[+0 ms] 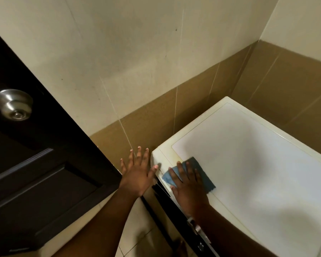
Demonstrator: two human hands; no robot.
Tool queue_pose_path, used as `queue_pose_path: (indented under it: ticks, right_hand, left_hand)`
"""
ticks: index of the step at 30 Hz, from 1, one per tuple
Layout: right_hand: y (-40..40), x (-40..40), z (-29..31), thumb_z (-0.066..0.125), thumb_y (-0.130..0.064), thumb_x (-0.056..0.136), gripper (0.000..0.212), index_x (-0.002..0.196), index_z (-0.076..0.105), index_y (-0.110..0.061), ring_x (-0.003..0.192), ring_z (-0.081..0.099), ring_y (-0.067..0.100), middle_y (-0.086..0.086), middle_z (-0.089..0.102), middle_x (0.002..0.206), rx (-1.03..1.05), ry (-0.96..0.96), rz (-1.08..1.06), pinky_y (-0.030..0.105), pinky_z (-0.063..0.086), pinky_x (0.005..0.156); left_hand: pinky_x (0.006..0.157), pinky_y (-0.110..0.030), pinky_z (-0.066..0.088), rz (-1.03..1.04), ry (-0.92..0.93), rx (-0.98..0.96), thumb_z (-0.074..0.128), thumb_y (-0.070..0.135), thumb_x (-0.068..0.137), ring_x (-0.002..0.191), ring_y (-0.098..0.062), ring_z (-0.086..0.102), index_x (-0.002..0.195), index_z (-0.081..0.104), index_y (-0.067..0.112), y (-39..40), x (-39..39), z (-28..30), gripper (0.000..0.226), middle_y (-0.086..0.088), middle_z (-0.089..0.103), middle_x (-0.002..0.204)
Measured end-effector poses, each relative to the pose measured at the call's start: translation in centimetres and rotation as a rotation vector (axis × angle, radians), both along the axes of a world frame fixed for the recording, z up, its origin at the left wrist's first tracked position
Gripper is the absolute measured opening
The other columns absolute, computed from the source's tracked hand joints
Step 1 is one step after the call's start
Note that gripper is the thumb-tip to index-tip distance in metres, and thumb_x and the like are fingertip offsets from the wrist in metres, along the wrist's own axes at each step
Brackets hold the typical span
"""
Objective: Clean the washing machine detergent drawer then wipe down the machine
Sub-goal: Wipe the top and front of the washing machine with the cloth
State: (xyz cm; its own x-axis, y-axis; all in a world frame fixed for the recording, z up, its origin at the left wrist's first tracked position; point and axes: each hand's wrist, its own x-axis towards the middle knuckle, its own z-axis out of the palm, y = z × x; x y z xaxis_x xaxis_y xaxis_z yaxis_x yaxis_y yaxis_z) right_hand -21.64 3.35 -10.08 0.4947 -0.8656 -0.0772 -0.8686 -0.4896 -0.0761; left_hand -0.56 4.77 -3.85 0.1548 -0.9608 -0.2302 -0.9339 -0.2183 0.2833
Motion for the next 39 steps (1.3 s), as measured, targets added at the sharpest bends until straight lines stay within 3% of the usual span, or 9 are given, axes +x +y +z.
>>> queue_pose_path:
  ticks: [8, 13, 17, 21, 24, 25, 28, 31, 39]
  right_hand:
    - [1.3, -0.9, -1.1, 0.051, -0.052, 0.092, 0.063, 0.148, 0.035, -0.029, 0.146, 0.021, 0.037, 0.01, 0.024, 0.159, 0.006, 0.003, 0.013, 0.055, 0.019, 0.116]
    - [-2.0, 5.3, -0.3, 0.051, -0.055, 0.09, 0.067, 0.149, 0.033, -0.03, 0.149, 0.012, 0.037, 0.007, 0.023, 0.16, 0.048, -0.034, -0.069, 0.058, 0.017, 0.117]
    - [-5.3, 9.8, 0.3, 0.05, -0.057, 0.092, 0.069, 0.151, 0.026, -0.032, 0.149, -0.007, 0.036, 0.004, 0.012, 0.163, 0.097, -0.052, -0.184, 0.062, 0.009, 0.117]
    - [-6.6, 11.8, 0.7, 0.041, -0.054, 0.097, 0.06, 0.15, 0.025, -0.032, 0.148, 0.009, 0.037, 0.004, 0.022, 0.161, 0.064, -0.087, -0.256, 0.064, 0.02, 0.114]
    - [-6.1, 11.1, 0.4, 0.047, -0.06, 0.091, 0.078, 0.155, 0.012, -0.034, 0.148, 0.016, 0.035, 0.005, 0.017, 0.162, 0.108, -0.064, -0.278, 0.059, 0.019, 0.116]
    - [-5.2, 10.4, 0.4, 0.047, -0.062, 0.09, 0.08, 0.155, 0.009, -0.034, 0.148, 0.017, 0.034, 0.005, 0.015, 0.163, 0.122, -0.052, -0.312, 0.058, 0.018, 0.117]
    - [-1.7, 7.6, 0.4, 0.029, -0.058, 0.099, 0.061, 0.153, 0.019, -0.034, 0.148, 0.02, 0.032, 0.004, 0.017, 0.162, 0.101, -0.055, -0.5, 0.054, 0.017, 0.118]
    - [0.9, 3.5, 0.7, 0.029, -0.051, 0.101, 0.055, 0.153, 0.024, -0.033, 0.147, 0.02, 0.031, 0.003, 0.019, 0.162, 0.067, -0.055, -0.741, 0.052, 0.018, 0.118]
    - [-5.5, -3.9, -0.1, 0.007, -0.05, 0.097, 0.063, 0.156, 0.007, -0.03, 0.15, 0.009, 0.033, 0.006, 0.007, 0.164, 0.083, -0.021, -1.076, 0.055, 0.011, 0.119]
  left_hand:
    - [0.119, -0.056, -0.006, -0.103, 0.01, 0.001, -0.007, 0.076, 0.083, 0.147, -0.023, -0.022, 0.152, -0.016, 0.034, -5.5, 0.6, 0.4, 0.081, 0.002, -0.017, 0.162]
    - [0.12, -0.053, -0.007, -0.276, 0.002, 0.014, 0.006, 0.068, 0.093, 0.147, -0.023, -0.022, 0.153, -0.015, 0.032, -9.8, 0.4, -0.4, 0.073, 0.002, -0.018, 0.162]
    - [0.121, -0.05, -0.004, -0.445, 0.016, 0.007, 0.015, 0.064, 0.096, 0.15, -0.023, -0.015, 0.155, -0.008, 0.029, -14.2, 0.7, -0.5, 0.072, -0.001, -0.009, 0.164]
    - [0.122, -0.048, 0.006, -0.547, 0.109, -0.059, 0.017, 0.066, 0.095, 0.151, -0.023, -0.003, 0.156, 0.0, 0.028, -18.3, 1.6, -0.6, 0.074, 0.0, 0.002, 0.165]
    - [0.122, -0.049, 0.008, -0.622, 0.091, -0.046, 0.019, 0.064, 0.096, 0.151, -0.025, 0.0, 0.156, 0.001, 0.027, -20.0, 1.1, -1.1, 0.072, -0.001, 0.003, 0.165]
    - [0.121, -0.05, 0.008, -0.658, 0.085, -0.045, 0.016, 0.065, 0.095, 0.151, -0.027, 0.002, 0.156, 0.003, 0.026, -20.2, 0.6, -1.1, 0.074, -0.002, 0.004, 0.165]
    - [0.12, -0.053, 0.01, -0.746, 0.097, -0.043, 0.005, 0.069, 0.085, 0.151, -0.03, 0.007, 0.156, 0.008, 0.023, -20.6, -1.1, -1.0, 0.084, -0.005, 0.008, 0.164]
    - [0.119, -0.055, 0.01, -0.805, 0.12, -0.044, 0.003, 0.069, 0.083, 0.151, -0.03, 0.005, 0.156, 0.01, 0.025, -20.6, -2.2, -1.0, 0.085, -0.004, 0.008, 0.164]
    - [0.12, -0.056, 0.008, -0.861, 0.052, -0.012, 0.0, 0.071, 0.083, 0.151, -0.03, 0.002, 0.156, 0.009, 0.026, -21.5, -1.6, -2.5, 0.087, -0.003, 0.005, 0.165]
